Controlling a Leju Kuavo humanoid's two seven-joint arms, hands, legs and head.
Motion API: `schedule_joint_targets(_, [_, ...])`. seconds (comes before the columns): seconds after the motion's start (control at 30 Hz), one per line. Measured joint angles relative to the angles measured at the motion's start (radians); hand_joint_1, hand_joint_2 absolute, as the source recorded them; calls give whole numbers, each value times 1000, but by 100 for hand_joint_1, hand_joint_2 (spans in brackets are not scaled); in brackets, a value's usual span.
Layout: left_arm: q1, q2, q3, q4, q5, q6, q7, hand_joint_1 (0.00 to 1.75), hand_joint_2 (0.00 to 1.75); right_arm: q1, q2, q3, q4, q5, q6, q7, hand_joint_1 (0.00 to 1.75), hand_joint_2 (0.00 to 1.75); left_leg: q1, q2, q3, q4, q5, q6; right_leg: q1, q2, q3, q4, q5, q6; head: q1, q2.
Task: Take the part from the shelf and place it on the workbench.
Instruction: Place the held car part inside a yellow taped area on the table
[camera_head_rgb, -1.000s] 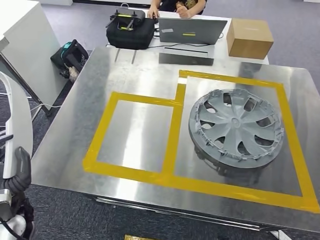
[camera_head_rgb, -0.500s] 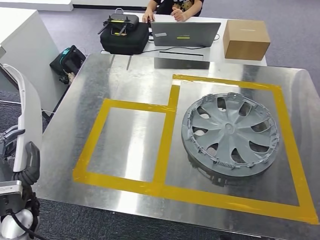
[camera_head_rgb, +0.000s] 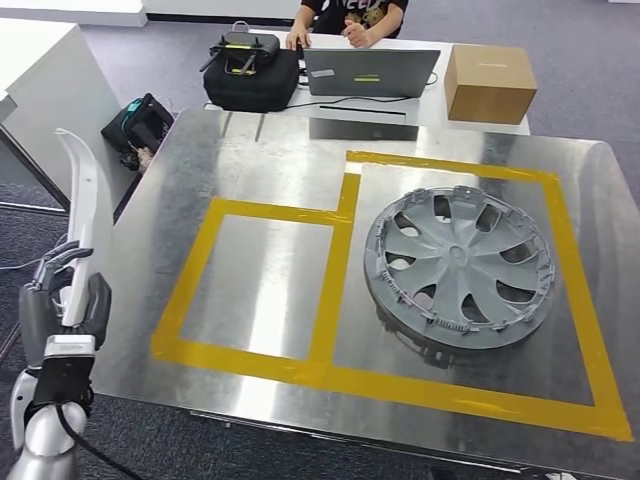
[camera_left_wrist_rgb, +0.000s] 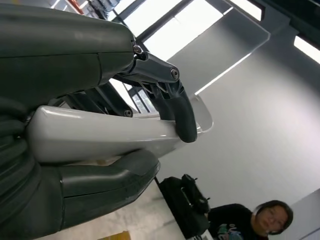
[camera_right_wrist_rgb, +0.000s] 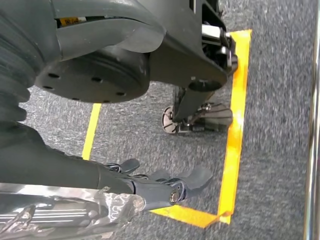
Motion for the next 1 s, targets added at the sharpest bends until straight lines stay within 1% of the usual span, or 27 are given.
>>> schedule_joint_targets(0.13, [-51,11,-30,66,-57,7,29,175,175,0,0,9,0,6,2,2,0,175,0,0,0,1,2,1,-1,1,0,-1,4,1,0,0])
schedule_joint_targets(0.2, [-82,16,-46,105,-96,0,59,175,175,0,0,14,0,14,4,8,0,175,-1,0,-1,1,3,2,-1,0,0,-1,5,1,0,0])
schedule_joint_targets(0.3, [-151,24,-81,195,-171,-21,115,175,175,-4,0,25,0,26,9,17,0,175,-1,-1,-2,1,5,3,-1,-2,-1,-1,6,2,0,0])
schedule_joint_targets(0.4, [-232,25,-128,307,-250,-18,150,175,175,-7,0,36,0,34,16,22,0,175,-1,-1,-3,1,7,3,-1,-2,-2,-1,8,2,0,0])
schedule_joint_targets(0.47, [-286,16,-160,389,-287,5,158,175,175,-8,0,42,0,37,19,29,0,175,-1,-1,-4,1,8,3,-1,-1,-2,-1,9,2,0,0])
schedule_joint_targets(0.6, [-376,-7,-220,549,-374,94,169,175,175,-10,0,52,0,43,22,38,0,175,-1,-1,-4,2,8,3,-1,-1,-2,-1,10,2,0,0])
schedule_joint_targets(0.7, [-413,-18,-252,636,-402,133,171,175,175,-10,0,59,0,47,23,42,0,175,-1,-1,-4,2,8,3,-1,0,-3,-1,10,2,0,0])
schedule_joint_targets(0.83, [-438,-29,-274,712,-424,158,171,175,175,-10,0,65,0,51,25,47,0,175,-1,-1,-4,2,8,3,-1,0,-3,-1,10,2,0,0])
schedule_joint_targets(0.93, [-459,-38,-288,780,-432,154,160,175,175,-12,0,69,0,56,27,49,0,175,-1,-1,-5,2,8,3,-1,0,-4,-1,10,2,0,0])
schedule_joint_targets(1.0, [-477,-47,-297,839,-419,126,143,175,175,-15,0,73,0,59,30,50,0,175,-1,-1,-5,2,8,3,-1,0,-4,-1,10,2,0,0])
